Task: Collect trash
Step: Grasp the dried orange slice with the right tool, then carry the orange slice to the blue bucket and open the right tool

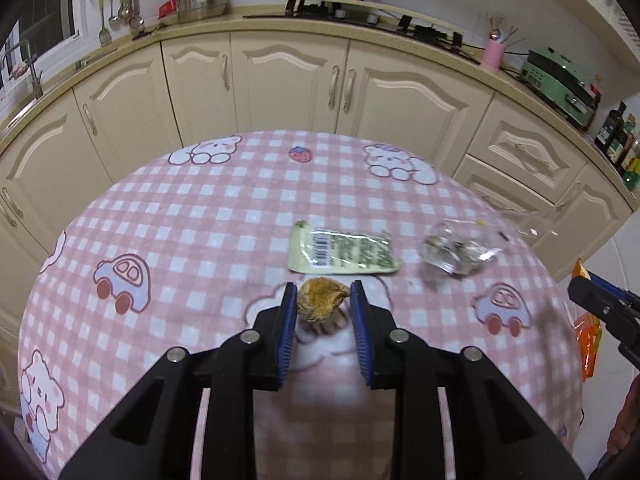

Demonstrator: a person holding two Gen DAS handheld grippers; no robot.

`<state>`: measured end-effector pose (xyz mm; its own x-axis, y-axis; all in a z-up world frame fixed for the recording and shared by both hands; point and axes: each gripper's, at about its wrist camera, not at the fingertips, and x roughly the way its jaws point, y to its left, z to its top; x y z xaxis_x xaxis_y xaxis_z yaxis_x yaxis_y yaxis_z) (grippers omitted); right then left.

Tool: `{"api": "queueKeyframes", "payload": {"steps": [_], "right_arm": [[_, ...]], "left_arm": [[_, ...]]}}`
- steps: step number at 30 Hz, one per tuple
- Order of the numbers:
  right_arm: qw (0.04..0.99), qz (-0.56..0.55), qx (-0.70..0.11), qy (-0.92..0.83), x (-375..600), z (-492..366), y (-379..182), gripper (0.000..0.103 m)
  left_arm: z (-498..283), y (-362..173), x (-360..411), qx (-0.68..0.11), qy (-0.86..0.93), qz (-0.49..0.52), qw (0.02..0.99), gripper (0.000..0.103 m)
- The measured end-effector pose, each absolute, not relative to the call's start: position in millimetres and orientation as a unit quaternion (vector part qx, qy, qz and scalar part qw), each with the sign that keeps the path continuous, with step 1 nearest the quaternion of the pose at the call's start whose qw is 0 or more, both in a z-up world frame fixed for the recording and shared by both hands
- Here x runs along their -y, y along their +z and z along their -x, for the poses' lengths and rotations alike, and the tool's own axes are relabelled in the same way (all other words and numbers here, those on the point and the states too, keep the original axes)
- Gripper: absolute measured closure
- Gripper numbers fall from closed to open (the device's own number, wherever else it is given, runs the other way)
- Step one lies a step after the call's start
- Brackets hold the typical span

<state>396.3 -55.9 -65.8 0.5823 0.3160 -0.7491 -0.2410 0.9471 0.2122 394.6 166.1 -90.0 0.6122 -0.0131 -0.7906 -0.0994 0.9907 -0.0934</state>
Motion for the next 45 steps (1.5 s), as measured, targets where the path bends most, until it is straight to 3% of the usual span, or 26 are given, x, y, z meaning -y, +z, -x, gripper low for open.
{"api": "queueKeyframes", "payload": {"steps": [25, 45], "right_arm": [[0.897, -0.077, -0.425, 0.093, 151, -296, -61, 0.069], [0.894, -0.135, -0.426, 0.001, 273, -230, -77, 0.068]], "left_arm": [[-307, -40, -35, -0.386, -0.068, -0.008, 0.92, 0.077], [-270, -42, 119, -0.378, -0.185, -0.076, 0.904, 0.077]]}}
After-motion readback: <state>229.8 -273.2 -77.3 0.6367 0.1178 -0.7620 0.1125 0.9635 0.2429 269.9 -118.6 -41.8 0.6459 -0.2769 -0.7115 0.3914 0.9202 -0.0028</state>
